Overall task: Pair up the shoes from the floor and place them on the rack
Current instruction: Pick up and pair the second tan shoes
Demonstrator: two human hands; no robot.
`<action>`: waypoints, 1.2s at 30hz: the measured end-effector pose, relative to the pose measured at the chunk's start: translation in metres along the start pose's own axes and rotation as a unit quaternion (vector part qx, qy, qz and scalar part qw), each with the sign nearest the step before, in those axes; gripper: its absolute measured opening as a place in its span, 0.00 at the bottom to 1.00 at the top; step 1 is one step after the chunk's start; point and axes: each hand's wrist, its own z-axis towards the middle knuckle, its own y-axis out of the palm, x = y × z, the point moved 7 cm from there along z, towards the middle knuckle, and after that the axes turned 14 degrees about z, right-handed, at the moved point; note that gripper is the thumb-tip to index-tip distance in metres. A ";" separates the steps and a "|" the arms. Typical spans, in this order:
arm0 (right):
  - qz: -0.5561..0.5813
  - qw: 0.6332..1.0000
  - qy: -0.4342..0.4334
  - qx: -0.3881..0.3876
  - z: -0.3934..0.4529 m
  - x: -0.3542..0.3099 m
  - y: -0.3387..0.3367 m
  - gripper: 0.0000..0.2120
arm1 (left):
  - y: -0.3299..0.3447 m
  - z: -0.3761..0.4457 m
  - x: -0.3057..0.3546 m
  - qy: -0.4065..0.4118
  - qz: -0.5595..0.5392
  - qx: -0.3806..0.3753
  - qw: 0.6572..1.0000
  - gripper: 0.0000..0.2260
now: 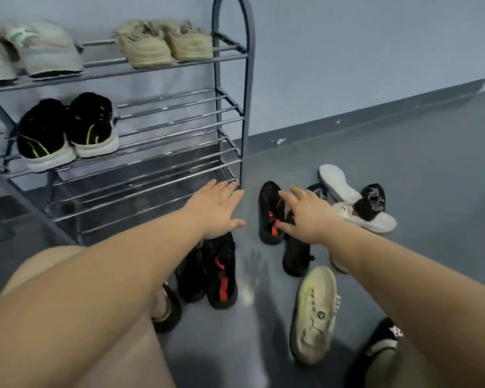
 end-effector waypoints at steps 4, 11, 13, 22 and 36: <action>0.012 0.997 0.072 -0.019 -0.028 0.063 0.027 0.38 | 0.006 0.012 0.058 0.037 -0.013 -0.017 0.999 0.31; 0.027 0.984 0.166 -0.065 -0.060 0.149 0.066 0.33 | 0.039 0.024 0.133 0.073 -0.053 -0.070 0.993 0.30; 0.012 0.978 0.201 -0.060 -0.068 0.177 0.068 0.29 | 0.053 0.030 0.146 0.088 -0.039 -0.092 0.991 0.30; 0.117 0.950 0.282 -0.072 -0.058 0.225 0.129 0.26 | 0.070 0.083 0.189 0.128 -0.055 -0.125 0.982 0.30; 0.281 0.864 0.415 -0.047 0.002 0.327 0.174 0.29 | 0.099 0.183 0.271 0.115 -0.248 -0.207 0.939 0.28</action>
